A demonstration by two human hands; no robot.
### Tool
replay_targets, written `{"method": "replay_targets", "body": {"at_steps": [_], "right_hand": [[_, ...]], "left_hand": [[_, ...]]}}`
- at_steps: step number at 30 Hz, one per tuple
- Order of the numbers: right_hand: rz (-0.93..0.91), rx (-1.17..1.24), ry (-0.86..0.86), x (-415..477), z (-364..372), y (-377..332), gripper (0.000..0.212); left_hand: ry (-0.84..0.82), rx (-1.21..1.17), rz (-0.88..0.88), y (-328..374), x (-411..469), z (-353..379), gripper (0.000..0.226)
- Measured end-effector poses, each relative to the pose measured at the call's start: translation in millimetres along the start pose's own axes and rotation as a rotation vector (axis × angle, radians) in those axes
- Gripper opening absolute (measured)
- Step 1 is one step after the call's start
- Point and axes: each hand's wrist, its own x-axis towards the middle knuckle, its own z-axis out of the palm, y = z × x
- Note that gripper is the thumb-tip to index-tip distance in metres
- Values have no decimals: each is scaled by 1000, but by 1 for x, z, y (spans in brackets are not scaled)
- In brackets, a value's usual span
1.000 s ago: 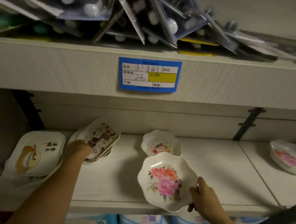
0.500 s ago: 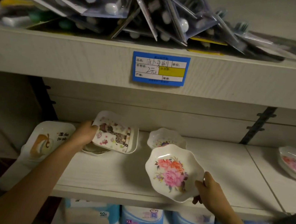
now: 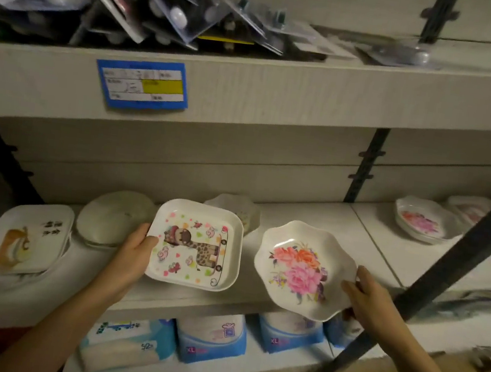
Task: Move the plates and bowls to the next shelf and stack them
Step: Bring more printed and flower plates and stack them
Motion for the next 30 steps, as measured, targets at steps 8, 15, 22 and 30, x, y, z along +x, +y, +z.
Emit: {"method": "replay_targets", "body": {"at_steps": [8,15,22,30], "right_hand": [[-22,58,-33,-3,-81,76,10],[-120,-16,-141,-3,-161,132,10],[-83,31,-118,-6,-215,177,17],[-79,89,-134,27,-281,228,19]], "left_hand": [[-29,39,-29,16,-65,100,22],[6,76,-77,29,-125,180,28],[-60,146,-107,48,-145,238,20],[-68,136,-97,72,-166,320,24]]}}
